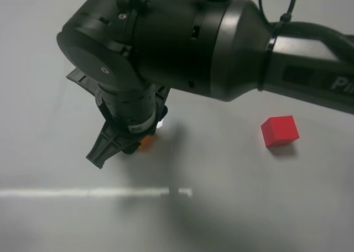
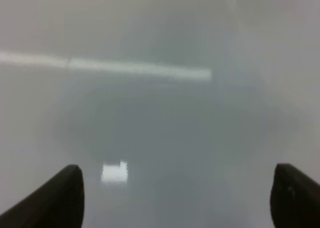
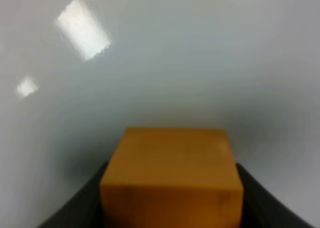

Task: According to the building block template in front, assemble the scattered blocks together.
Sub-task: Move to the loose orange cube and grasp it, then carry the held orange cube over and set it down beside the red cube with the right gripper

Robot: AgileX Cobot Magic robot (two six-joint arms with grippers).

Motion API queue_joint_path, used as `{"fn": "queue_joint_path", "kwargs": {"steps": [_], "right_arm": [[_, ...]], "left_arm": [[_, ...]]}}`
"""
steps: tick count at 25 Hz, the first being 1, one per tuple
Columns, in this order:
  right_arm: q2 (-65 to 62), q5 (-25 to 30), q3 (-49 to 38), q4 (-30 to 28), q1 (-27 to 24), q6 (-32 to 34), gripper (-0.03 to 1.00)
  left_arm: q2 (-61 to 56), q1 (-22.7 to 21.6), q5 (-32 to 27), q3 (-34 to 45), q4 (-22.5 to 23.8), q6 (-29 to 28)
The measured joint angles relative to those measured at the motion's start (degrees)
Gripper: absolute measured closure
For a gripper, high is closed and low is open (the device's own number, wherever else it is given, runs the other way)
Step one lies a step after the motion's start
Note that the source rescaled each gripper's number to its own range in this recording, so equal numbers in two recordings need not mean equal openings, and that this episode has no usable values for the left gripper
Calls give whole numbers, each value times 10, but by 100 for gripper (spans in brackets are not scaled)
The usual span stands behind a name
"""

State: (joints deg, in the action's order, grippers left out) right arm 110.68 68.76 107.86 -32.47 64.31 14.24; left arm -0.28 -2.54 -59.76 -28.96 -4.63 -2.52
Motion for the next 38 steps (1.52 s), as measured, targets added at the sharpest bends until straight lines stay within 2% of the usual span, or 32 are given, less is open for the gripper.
{"fn": "queue_joint_path", "kwargs": {"steps": [5, 9, 11, 17, 20, 23, 25, 29, 33, 38], "right_arm": [[-5, 0, 0, 2, 0, -61, 96], [-47, 1, -1, 50, 1, -142, 96], [-82, 5, -1, 56, 1, -173, 96], [-184, 8, -7, 49, 1, -263, 96], [-238, 8, -56, 32, -4, -294, 96], [-305, 9, -132, 34, -38, -304, 96], [-348, 10, -182, 40, -82, -317, 96], [-433, 13, -249, 65, -172, -385, 96], [-493, 13, -308, 66, -242, -448, 96], [-512, 15, -367, 44, -266, -486, 96]], "left_arm": [[0, 0, 0, 0, 0, 0], [0, 0, 0, 0, 0, 0], [0, 0, 0, 0, 0, 0], [0, 0, 0, 0, 0, 0], [0, 0, 0, 0, 0, 0], [0, 0, 0, 0, 0, 0], [0, 0, 0, 0, 0, 0], [0, 0, 0, 0, 0, 0], [0, 0, 0, 0, 1, 0], [0, 0, 0, 0, 1, 0]]}}
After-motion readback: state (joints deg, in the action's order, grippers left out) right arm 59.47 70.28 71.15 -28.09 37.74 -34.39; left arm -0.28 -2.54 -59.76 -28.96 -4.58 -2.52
